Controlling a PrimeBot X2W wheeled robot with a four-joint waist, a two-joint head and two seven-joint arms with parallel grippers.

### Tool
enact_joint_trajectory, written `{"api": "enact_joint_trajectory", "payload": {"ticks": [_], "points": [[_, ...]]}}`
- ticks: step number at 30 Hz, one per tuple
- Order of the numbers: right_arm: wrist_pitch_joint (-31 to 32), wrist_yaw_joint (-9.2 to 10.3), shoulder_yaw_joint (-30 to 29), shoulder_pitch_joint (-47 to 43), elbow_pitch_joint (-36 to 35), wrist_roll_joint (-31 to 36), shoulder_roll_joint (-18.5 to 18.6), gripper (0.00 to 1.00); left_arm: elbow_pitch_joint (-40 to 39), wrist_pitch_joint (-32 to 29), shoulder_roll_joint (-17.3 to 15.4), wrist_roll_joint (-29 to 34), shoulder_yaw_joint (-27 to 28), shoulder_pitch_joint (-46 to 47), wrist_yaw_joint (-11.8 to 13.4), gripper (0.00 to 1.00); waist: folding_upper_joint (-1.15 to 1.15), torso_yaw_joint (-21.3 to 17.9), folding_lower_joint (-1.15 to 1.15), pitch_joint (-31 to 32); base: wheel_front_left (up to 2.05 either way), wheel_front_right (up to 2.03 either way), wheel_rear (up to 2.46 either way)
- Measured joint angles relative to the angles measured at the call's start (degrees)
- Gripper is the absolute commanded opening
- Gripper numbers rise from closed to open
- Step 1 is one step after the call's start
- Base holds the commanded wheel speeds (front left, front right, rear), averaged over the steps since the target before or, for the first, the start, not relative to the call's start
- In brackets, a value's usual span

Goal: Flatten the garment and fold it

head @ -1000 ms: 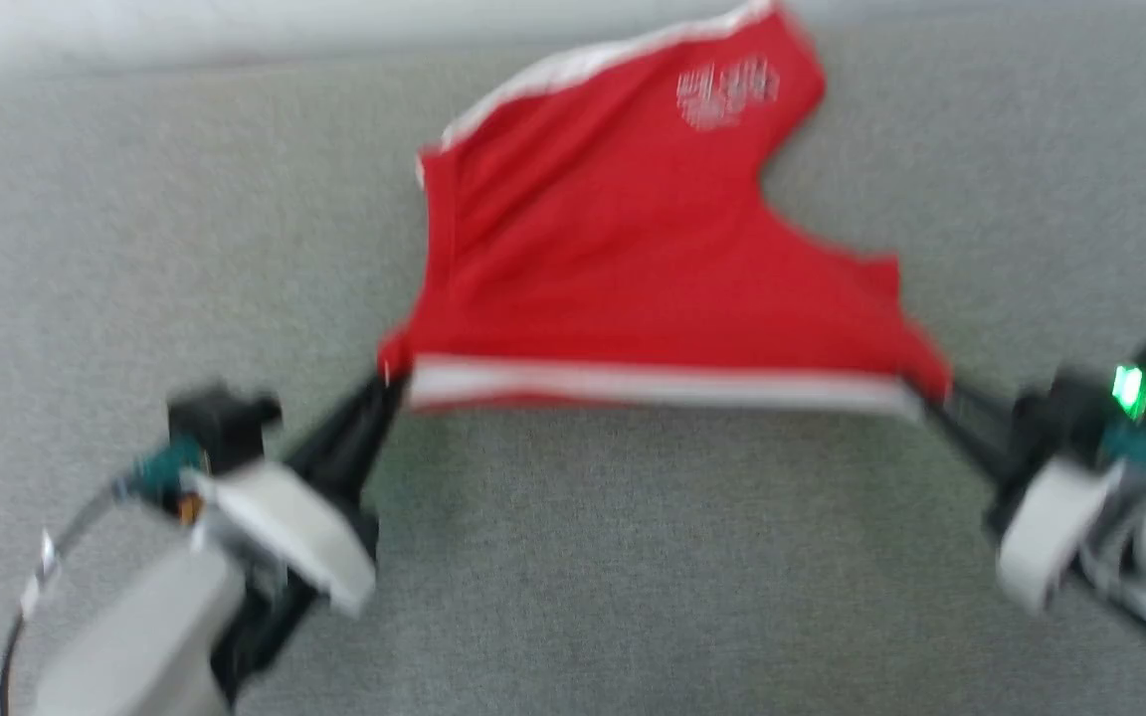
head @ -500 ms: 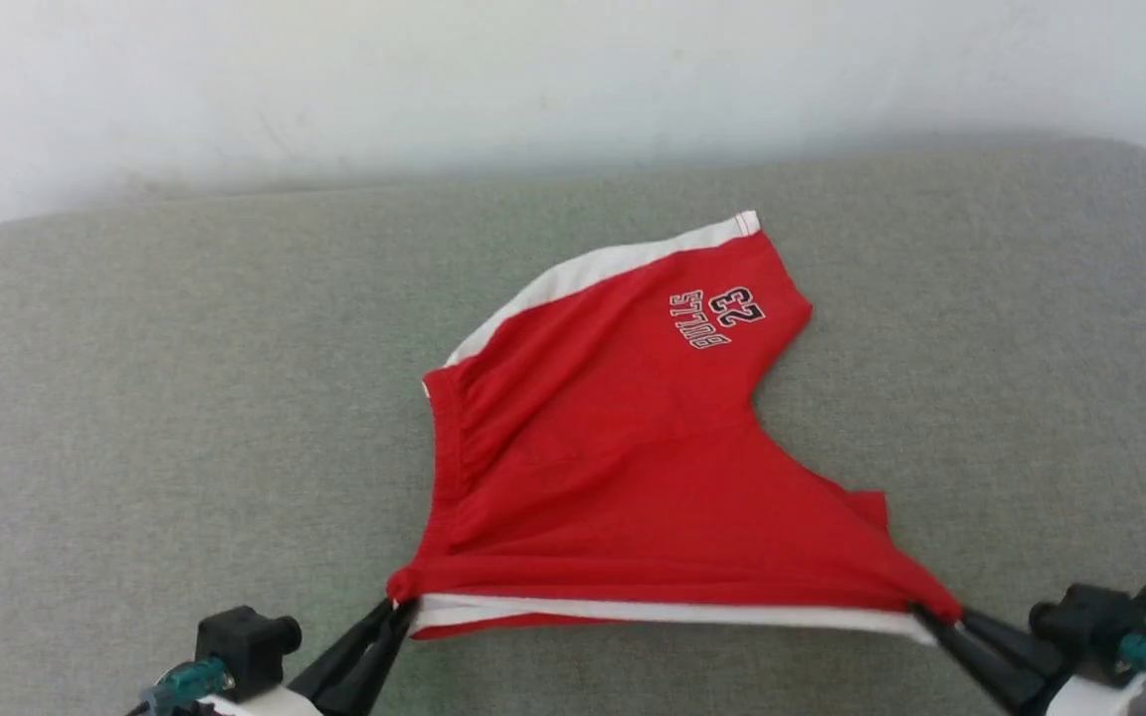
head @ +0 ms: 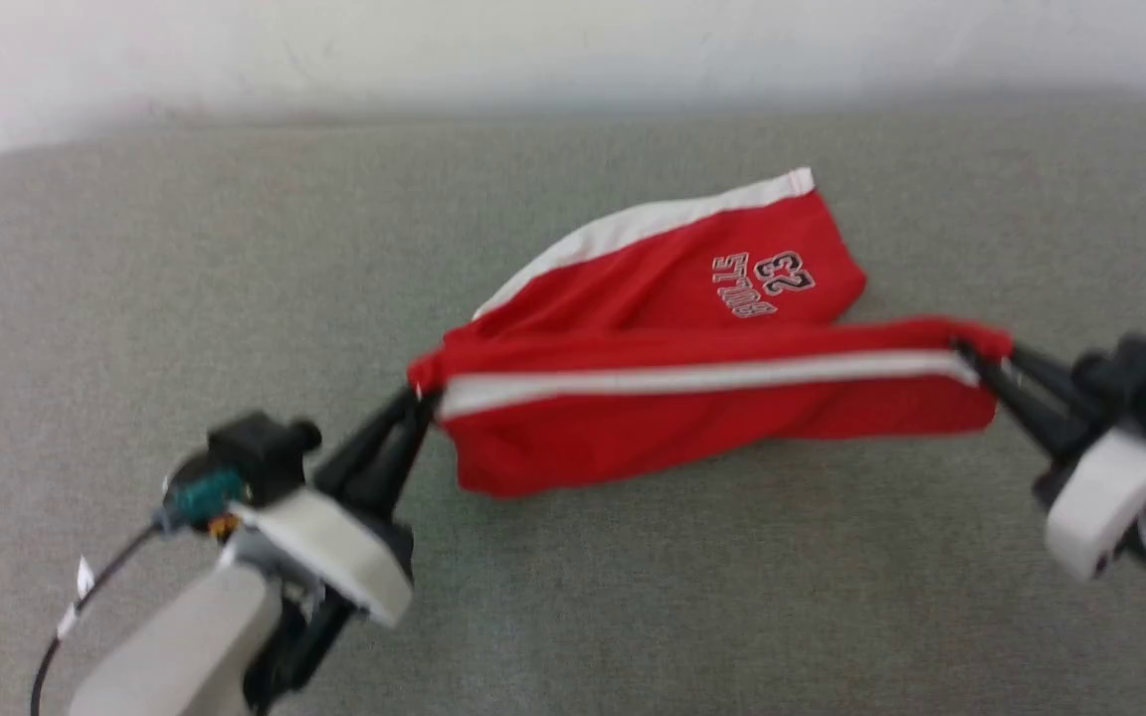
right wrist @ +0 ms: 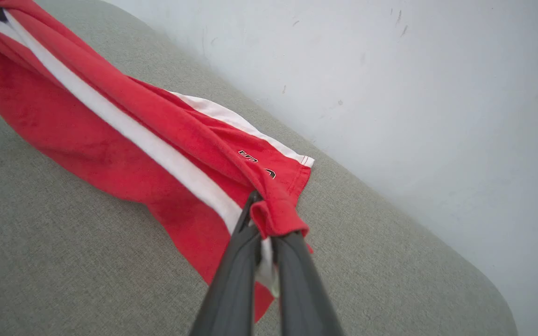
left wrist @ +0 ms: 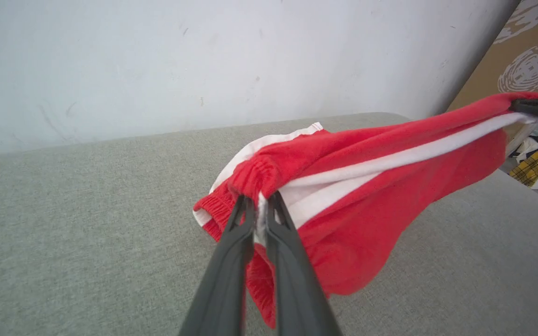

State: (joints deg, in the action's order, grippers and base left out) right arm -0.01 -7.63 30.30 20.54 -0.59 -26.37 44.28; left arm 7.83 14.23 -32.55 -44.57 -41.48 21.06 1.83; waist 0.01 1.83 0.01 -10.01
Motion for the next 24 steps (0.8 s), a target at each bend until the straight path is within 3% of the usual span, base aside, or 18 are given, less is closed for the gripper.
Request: {"api": "enact_joint_trajectory", "payload": {"ticks": [10, 18, 24], "points": [[7.21, -0.02, 12.34, 27.13, 10.78, -5.60, 0.40, 0.00, 10.35, 0.48, 5.73, 4.58, 3.97, 13.48, -1.09, 0.00, 0.00, 1.66, 0.01, -8.99, 0.00, 0.00, 0.00], [9.56, -0.01, 22.56, 43.98, 24.57, -7.55, -4.59, 0.00, 18.27, 0.49, 8.95, 8.29, 4.11, 21.60, -2.48, 0.00, 0.00, 3.14, 0.01, -16.92, 0.00, 0.00, 0.00], [10.03, -0.02, 29.50, 48.54, 34.22, -9.91, -7.55, 0.00, 21.52, 0.75, 10.47, 10.33, 4.09, 24.52, -3.83, 0.00, 0.00, 4.49, 0.00, -21.42, 0.00, 0.00, 0.00]]}}
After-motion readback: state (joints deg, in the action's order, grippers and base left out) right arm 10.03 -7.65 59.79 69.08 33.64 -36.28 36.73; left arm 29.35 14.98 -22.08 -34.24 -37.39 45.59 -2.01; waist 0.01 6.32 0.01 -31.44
